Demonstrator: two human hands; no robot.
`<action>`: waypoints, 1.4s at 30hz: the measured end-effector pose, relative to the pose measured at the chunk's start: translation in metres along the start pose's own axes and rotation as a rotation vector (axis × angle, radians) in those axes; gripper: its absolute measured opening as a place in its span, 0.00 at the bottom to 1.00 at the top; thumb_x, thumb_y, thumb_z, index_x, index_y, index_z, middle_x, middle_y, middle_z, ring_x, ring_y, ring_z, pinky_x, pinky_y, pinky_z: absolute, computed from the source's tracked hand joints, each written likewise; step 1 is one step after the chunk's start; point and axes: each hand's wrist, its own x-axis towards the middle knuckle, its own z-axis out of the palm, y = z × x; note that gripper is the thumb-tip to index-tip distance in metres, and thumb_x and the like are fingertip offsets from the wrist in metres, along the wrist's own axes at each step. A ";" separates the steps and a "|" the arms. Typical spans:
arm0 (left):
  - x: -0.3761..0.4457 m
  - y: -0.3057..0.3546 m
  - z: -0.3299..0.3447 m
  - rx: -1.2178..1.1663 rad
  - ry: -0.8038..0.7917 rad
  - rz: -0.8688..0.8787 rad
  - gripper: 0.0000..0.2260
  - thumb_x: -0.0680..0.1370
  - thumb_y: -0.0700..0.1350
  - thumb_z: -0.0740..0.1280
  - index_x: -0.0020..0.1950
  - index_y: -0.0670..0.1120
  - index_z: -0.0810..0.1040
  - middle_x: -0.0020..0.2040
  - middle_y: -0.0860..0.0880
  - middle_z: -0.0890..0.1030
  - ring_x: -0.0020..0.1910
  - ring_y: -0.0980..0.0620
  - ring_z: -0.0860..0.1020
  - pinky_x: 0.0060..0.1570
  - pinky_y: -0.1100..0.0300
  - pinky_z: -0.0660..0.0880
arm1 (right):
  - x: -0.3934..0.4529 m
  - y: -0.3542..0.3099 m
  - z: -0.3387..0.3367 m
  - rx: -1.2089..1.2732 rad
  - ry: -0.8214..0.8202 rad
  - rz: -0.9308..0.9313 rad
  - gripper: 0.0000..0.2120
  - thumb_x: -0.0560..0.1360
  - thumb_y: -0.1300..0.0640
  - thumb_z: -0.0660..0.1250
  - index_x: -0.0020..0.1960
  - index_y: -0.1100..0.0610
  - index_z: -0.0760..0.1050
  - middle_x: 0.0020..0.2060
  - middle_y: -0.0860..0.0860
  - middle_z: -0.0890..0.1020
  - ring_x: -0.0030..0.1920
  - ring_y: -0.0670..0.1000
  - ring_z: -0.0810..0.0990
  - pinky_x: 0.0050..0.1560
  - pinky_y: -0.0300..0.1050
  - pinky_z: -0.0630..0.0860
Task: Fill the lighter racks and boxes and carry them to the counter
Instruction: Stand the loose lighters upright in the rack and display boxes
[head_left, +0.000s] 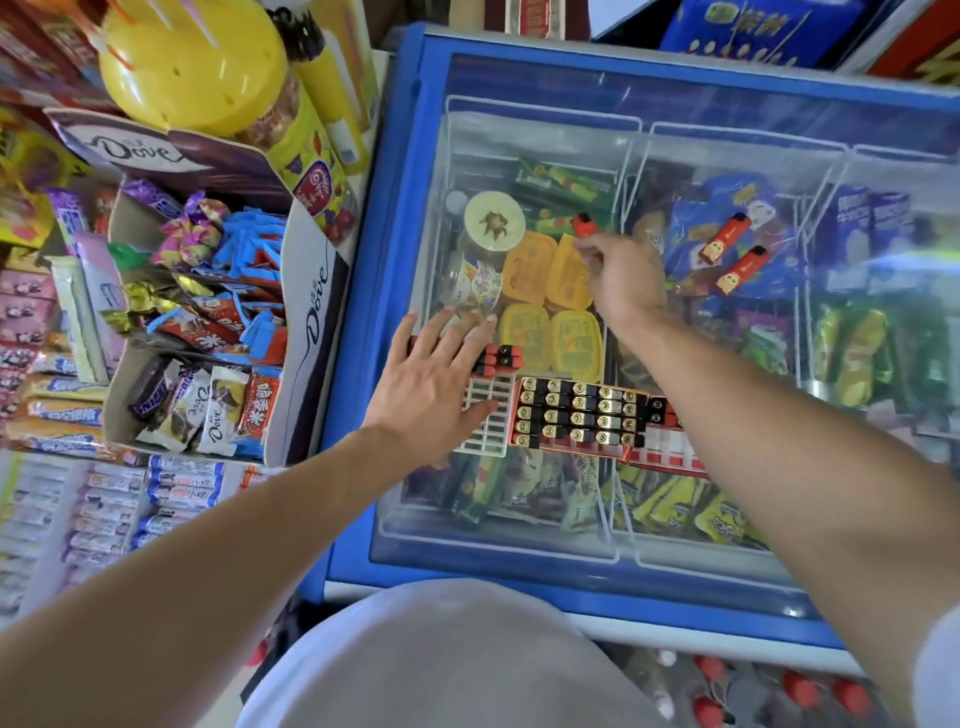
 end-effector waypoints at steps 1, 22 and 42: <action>0.000 0.000 0.000 -0.002 -0.002 -0.003 0.38 0.78 0.65 0.60 0.83 0.50 0.52 0.80 0.49 0.62 0.80 0.44 0.56 0.79 0.42 0.44 | -0.002 -0.002 -0.004 0.020 0.000 0.006 0.20 0.76 0.71 0.66 0.64 0.54 0.79 0.58 0.52 0.82 0.53 0.51 0.81 0.63 0.45 0.77; 0.012 -0.016 -0.014 -0.206 0.081 -0.044 0.26 0.82 0.61 0.60 0.75 0.48 0.68 0.72 0.48 0.73 0.75 0.46 0.64 0.76 0.47 0.53 | -0.084 -0.090 -0.077 0.182 -0.161 -0.047 0.07 0.78 0.49 0.70 0.55 0.48 0.78 0.44 0.40 0.80 0.38 0.38 0.79 0.37 0.35 0.74; -0.032 -0.015 0.000 0.014 -0.057 0.050 0.45 0.80 0.56 0.63 0.81 0.49 0.30 0.82 0.48 0.33 0.79 0.46 0.29 0.77 0.42 0.32 | -0.116 -0.116 -0.058 -0.147 -0.300 -0.180 0.22 0.75 0.35 0.66 0.62 0.46 0.81 0.53 0.43 0.81 0.55 0.49 0.81 0.51 0.47 0.76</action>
